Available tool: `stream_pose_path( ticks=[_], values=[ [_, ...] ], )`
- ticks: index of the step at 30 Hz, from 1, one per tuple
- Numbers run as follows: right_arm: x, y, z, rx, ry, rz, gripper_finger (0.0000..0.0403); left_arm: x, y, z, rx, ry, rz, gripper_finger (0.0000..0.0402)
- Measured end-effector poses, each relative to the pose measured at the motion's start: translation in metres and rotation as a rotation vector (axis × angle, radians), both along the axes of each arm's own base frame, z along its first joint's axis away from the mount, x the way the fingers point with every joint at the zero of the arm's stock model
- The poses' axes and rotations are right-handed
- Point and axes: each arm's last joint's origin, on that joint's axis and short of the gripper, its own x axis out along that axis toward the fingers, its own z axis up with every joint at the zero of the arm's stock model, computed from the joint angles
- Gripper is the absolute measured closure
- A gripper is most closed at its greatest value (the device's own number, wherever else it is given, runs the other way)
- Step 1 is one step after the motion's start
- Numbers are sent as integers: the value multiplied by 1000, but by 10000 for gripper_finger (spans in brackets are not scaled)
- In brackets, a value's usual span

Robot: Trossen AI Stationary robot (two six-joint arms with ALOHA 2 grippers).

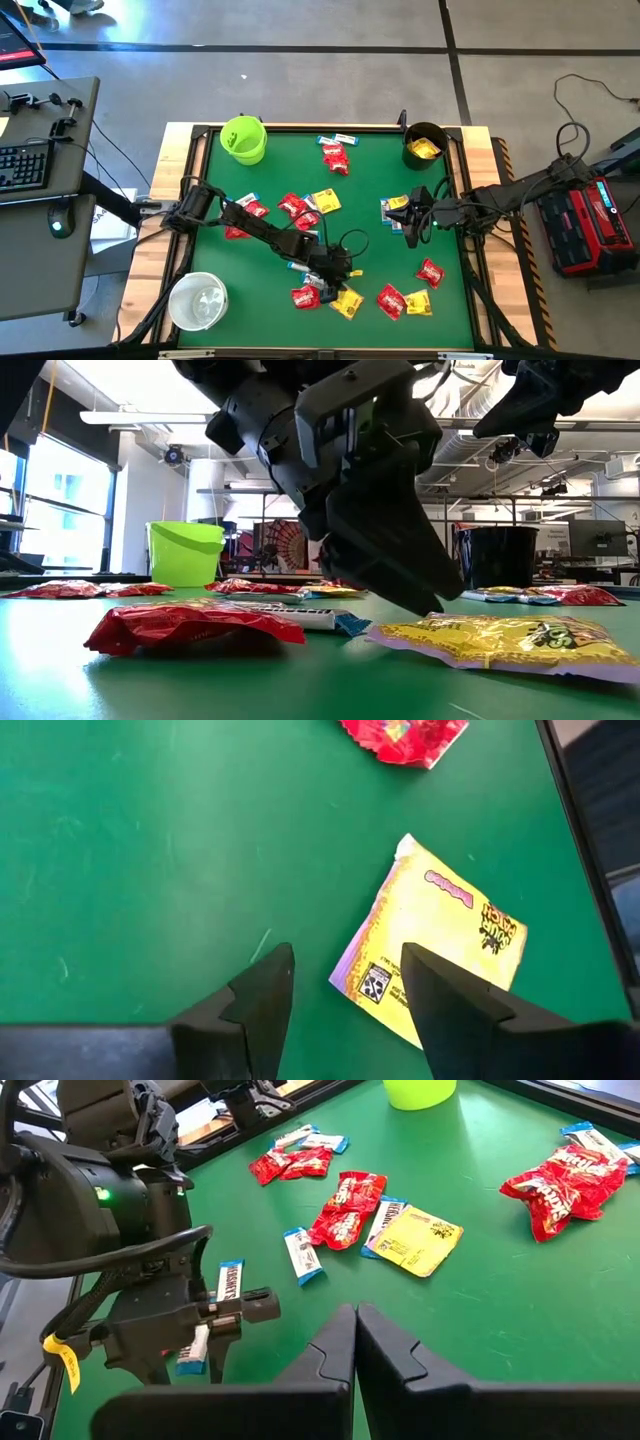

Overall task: Sort candy by brand, put in halloween buckets
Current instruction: Put the yellow candy into the black bucket

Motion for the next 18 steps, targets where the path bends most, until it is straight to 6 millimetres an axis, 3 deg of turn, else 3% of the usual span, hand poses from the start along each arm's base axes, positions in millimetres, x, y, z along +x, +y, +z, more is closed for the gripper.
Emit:
stream_pose_path(
  ticks=[18],
  values=[
    [0, 0, -1, -2, 9, 2, 403, 0, -5, -7, 91, -41, -106, 278]
  ],
)
